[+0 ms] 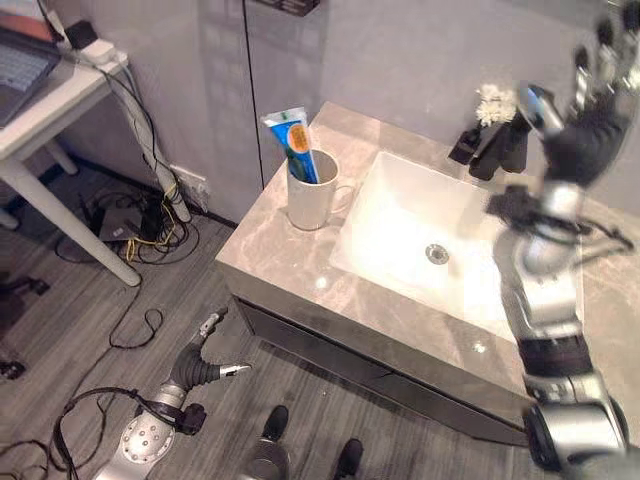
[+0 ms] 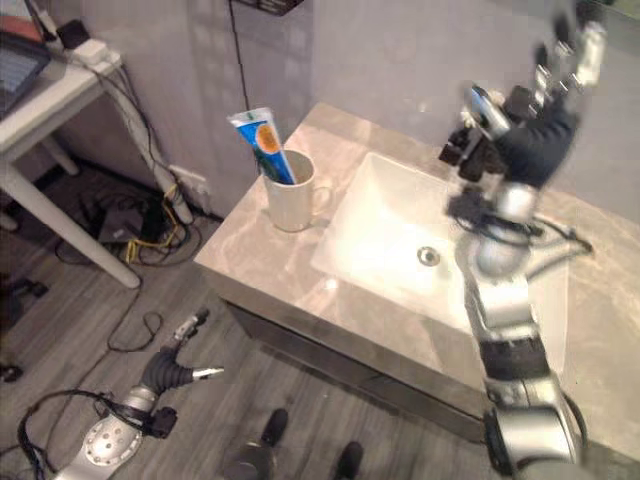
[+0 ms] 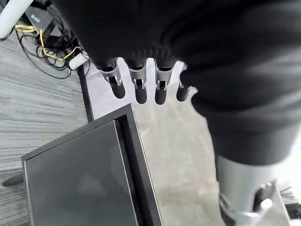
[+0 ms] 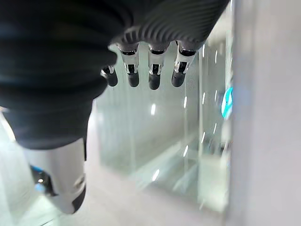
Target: Put brush and paste in cup on sink, flatten towel.
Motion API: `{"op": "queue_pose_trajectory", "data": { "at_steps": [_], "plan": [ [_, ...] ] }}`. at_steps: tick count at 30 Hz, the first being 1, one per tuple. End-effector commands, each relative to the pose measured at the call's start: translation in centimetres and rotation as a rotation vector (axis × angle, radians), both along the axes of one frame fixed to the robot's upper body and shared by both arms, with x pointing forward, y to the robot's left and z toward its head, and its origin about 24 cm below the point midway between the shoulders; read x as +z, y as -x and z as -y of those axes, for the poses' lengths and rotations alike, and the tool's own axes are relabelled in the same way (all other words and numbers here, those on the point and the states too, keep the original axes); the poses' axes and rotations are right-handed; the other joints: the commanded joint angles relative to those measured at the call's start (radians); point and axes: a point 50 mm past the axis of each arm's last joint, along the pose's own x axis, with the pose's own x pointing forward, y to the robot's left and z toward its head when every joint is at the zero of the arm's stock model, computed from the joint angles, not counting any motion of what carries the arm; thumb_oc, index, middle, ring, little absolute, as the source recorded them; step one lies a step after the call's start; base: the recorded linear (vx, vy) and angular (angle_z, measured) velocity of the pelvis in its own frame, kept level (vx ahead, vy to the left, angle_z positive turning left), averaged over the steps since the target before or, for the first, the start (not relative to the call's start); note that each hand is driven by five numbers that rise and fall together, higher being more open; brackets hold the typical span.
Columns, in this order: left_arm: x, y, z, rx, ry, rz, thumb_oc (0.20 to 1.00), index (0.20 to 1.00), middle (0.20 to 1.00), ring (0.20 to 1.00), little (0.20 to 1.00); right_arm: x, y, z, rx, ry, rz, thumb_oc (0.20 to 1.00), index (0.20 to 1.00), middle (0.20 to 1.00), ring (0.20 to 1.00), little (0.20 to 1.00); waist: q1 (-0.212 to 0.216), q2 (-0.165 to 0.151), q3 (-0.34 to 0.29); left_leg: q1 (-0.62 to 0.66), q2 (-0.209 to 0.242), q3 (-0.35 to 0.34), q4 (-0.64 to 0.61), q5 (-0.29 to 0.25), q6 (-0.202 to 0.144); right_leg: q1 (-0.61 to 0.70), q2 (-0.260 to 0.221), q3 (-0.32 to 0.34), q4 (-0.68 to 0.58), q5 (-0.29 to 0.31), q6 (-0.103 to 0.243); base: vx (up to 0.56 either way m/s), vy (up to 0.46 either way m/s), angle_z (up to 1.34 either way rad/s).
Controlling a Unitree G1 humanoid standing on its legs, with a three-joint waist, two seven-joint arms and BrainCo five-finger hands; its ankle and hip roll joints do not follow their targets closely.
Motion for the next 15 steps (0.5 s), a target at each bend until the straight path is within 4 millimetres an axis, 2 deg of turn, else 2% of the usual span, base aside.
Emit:
{"op": "queue_pose_trajectory", "data": {
  "at_steps": [1,2,4,5,6,8,10,12,15],
  "plan": [
    [0.9,0.4,-1.0,-0.009,-0.048,0.055,1.000,1.000,1.000,1.000,1.000,1.4,2.3,2.7,-0.169,0.154,0.098,1.000,1.000,1.000,1.000,1.000,-0.015,-0.026,-0.076,-0.003,0.045,0.015,-0.013,-0.025,0.012,0.016,-0.074,-0.001,-0.001,0.005,0.071,-0.02,0.028,-0.20],
    [0.9,0.4,-0.9,-0.011,-0.049,0.053,1.000,1.000,1.000,1.000,1.000,1.4,2.4,2.7,-0.170,0.154,0.096,1.000,1.000,1.000,1.000,1.000,-0.012,-0.026,-0.077,-0.003,0.045,0.016,-0.013,-0.026,0.012,0.016,-0.074,0.000,-0.001,0.005,0.071,-0.03,0.037,-0.20],
    [0.5,1.1,-1.0,-0.003,-0.043,0.033,1.000,1.000,1.000,1.000,1.000,-0.6,4.1,5.9,-0.328,0.191,0.008,1.000,1.000,1.000,1.000,1.000,-0.046,-0.008,-0.082,0.002,0.047,0.034,-0.013,-0.027,0.012,0.011,-0.077,0.016,-0.001,0.006,0.074,-0.01,0.031,-0.44],
    [0.1,1.6,-0.9,0.000,-0.040,0.019,1.000,1.000,1.000,1.000,1.000,-3.0,5.6,8.8,-0.468,0.110,-0.072,1.000,1.000,1.000,1.000,1.000,-0.072,0.005,-0.088,0.002,0.046,0.042,-0.013,-0.030,0.014,0.006,-0.081,0.024,-0.001,0.009,0.076,-0.01,0.036,-0.32],
    [0.1,1.7,-0.9,0.005,-0.040,0.017,1.000,1.000,1.000,1.000,1.000,-4.6,6.4,10.0,-0.535,0.070,-0.124,1.000,1.000,1.000,1.000,1.000,-0.086,0.010,-0.089,0.005,0.046,0.049,-0.013,-0.032,0.015,0.002,-0.083,0.031,-0.001,0.010,0.078,-0.01,0.031,-0.09],
    [0.0,1.9,-0.9,0.007,-0.050,0.019,1.000,1.000,1.000,1.000,1.000,-7.1,7.5,11.6,-0.646,0.047,-0.233,1.000,1.000,1.000,1.000,1.000,-0.107,0.014,-0.088,0.002,0.041,0.055,-0.013,-0.024,0.017,-0.006,-0.087,0.037,-0.001,0.021,0.077,-0.03,0.021,-0.05],
    [0.0,2.2,-1.0,0.018,-0.055,0.019,1.000,1.000,1.000,1.000,1.000,-8.5,8.3,12.1,-0.689,0.051,-0.299,1.000,1.000,1.000,1.000,1.000,-0.119,0.016,-0.092,0.007,0.042,0.059,-0.013,-0.036,0.018,-0.005,-0.087,0.042,-0.001,0.015,0.080,-0.01,0.017,-0.26],
    [0.0,2.7,-1.4,0.048,-0.060,0.018,1.000,1.000,1.000,1.000,1.000,-12.8,10.1,13.7,-0.733,0.016,-0.519,1.000,1.000,1.000,1.000,1.000,-0.145,0.018,-0.087,0.009,0.039,0.070,-0.013,-0.039,0.021,-0.008,-0.090,0.051,-0.001,0.017,0.080,-0.02,0.014,-0.17],
    [-0.2,3.4,-1.7,0.066,-0.056,-0.002,1.000,1.000,1.000,1.000,1.000,-16.7,11.3,14.7,-0.729,-0.082,-0.687,1.000,1.000,1.000,1.000,1.000,-0.155,0.016,-0.085,0.012,0.041,0.076,-0.013,-0.043,0.021,-0.010,-0.088,0.058,-0.001,0.018,0.080,-0.01,0.000,-0.02]
  ]
}}
